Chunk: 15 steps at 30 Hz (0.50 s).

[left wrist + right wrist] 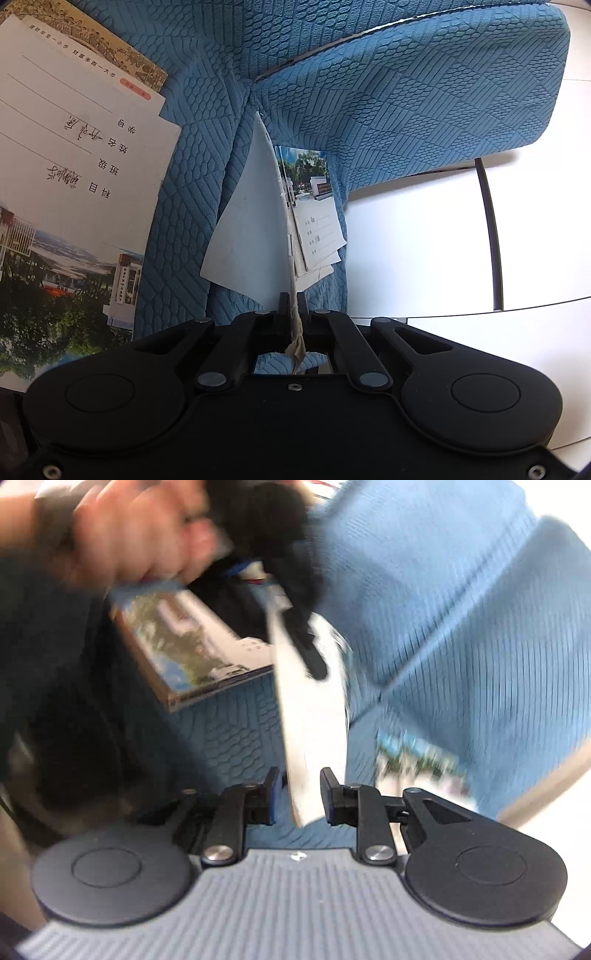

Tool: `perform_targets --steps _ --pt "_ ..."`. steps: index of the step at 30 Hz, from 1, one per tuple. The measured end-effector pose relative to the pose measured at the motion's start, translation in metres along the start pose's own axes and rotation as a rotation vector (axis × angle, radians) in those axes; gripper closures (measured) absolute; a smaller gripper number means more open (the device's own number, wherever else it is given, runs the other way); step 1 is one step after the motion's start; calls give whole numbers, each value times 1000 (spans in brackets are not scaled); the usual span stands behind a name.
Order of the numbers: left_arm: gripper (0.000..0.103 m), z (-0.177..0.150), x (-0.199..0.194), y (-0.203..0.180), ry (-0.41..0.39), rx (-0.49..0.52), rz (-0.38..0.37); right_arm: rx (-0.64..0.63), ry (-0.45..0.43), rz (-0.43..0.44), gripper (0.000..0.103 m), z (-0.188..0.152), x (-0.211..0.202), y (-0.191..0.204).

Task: Organize objects

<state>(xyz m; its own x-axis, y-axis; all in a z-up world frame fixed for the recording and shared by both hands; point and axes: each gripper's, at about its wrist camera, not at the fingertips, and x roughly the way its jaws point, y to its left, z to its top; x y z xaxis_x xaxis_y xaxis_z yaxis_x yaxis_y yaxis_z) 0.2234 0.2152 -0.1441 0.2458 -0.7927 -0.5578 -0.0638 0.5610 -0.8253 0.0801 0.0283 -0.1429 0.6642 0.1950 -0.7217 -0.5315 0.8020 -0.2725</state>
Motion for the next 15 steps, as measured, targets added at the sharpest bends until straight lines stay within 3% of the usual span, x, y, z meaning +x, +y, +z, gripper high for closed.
perform_targets --steps 5,12,15 --pt "103 0 0 0 -2 1 -3 416 12 141 78 -5 -10 -24" --pt "103 0 -3 1 -4 -4 -7 797 19 301 75 -13 -9 -35" --pt "103 0 -3 1 -3 -3 -4 973 9 358 55 -22 -3 -41"
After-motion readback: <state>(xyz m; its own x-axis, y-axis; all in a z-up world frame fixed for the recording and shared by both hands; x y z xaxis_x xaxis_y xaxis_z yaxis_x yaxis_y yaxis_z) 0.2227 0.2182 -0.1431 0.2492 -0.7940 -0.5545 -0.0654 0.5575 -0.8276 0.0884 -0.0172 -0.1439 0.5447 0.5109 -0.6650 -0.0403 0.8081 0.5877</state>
